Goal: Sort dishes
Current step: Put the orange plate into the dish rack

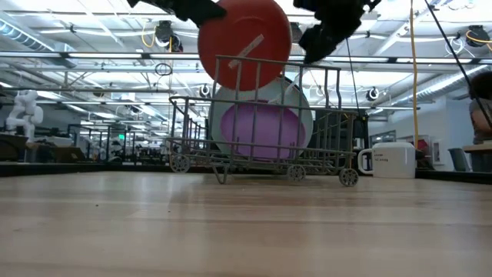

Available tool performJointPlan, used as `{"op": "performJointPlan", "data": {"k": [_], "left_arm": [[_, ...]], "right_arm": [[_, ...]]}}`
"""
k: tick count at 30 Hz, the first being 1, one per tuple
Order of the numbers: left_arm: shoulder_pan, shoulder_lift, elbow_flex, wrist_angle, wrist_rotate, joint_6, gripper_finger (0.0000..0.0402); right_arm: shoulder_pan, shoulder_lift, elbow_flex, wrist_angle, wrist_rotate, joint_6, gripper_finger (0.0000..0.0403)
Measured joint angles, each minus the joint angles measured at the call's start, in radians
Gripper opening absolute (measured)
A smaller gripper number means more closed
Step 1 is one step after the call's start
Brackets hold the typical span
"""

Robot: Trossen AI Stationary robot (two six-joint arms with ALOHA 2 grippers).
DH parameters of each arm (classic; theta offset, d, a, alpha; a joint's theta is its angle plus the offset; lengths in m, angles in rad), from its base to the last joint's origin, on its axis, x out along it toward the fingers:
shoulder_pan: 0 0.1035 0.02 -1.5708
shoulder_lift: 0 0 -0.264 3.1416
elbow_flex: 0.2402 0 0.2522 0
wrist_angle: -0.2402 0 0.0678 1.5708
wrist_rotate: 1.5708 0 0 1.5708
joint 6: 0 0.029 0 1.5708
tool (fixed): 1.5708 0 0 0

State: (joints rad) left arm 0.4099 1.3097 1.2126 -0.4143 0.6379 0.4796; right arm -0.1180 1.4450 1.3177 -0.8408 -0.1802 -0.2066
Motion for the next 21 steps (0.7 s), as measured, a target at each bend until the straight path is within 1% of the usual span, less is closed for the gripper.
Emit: {"op": "performJointPlan", "data": {"k": [2,4,7,10,13,14,18,21], "left_arm": [[0.0,-0.024,0.0,-0.018,0.0,0.0,0.0003],[0.0,-0.046,0.0,-0.044,-0.005,0.0,0.0003],[0.0,-0.08,0.0,-0.095,-0.046,0.0,0.0003],[0.0,-0.119,0.0,-0.134,-0.109,-0.001,0.0003],[0.0,-0.161,0.0,-0.147,-0.15,-0.004,0.0003],[0.0,-0.176,0.0,-0.145,-0.167,-0.009,0.0003],[0.0,-0.227,0.0,-0.111,-0.242,-0.029,0.0003],[0.0,-0.262,0.0,-0.073,-0.258,-0.041,0.0003]], "right_arm": [[0.021,0.018,-0.001,-0.015,0.024,0.003,0.0164],[0.038,0.011,-0.001,0.004,0.06,-0.004,0.016],[0.068,-0.025,-0.001,0.061,0.124,-0.019,0.0141],[0.088,-0.088,0.0,0.108,0.194,-0.025,0.0098],[0.11,-0.12,0.0,0.109,0.23,-0.021,0.0026],[0.124,-0.12,0.0,0.109,0.245,-0.013,0.0014],[0.187,-0.066,0.0,0.148,0.287,0.027,0.0002],[0.202,-0.002,0.0,0.165,0.367,0.048,0.0001]]}}
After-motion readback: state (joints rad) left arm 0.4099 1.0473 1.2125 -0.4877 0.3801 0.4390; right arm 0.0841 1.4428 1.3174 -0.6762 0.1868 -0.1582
